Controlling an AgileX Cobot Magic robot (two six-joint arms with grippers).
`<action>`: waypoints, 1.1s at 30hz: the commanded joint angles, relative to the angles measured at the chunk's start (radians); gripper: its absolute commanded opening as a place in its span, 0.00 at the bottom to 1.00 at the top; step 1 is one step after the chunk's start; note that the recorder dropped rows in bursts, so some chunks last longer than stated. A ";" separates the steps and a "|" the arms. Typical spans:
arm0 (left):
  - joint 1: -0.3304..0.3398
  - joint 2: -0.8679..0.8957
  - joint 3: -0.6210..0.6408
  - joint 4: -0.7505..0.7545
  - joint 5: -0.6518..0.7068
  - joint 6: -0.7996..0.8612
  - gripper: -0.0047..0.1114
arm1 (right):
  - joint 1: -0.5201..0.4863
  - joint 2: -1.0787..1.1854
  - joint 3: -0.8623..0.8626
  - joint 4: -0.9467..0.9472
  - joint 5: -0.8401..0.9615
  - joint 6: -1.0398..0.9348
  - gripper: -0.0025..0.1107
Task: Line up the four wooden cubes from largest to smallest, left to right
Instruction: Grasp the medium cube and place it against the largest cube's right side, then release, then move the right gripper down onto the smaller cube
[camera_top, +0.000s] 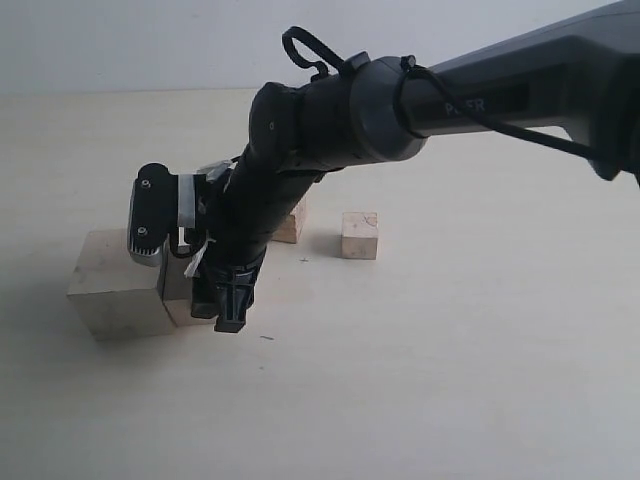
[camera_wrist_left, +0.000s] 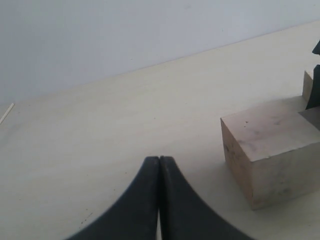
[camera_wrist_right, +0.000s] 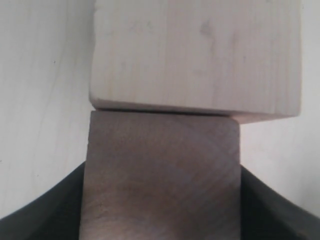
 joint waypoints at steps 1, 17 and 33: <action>0.003 -0.006 0.003 -0.010 -0.007 0.002 0.04 | -0.002 0.014 0.002 0.008 -0.028 -0.011 0.04; 0.003 -0.006 0.003 -0.010 -0.007 0.002 0.04 | -0.002 -0.003 0.002 0.019 -0.049 0.035 0.78; 0.003 -0.006 0.003 -0.010 -0.007 0.002 0.04 | -0.102 -0.333 -0.135 -0.473 0.044 0.828 0.88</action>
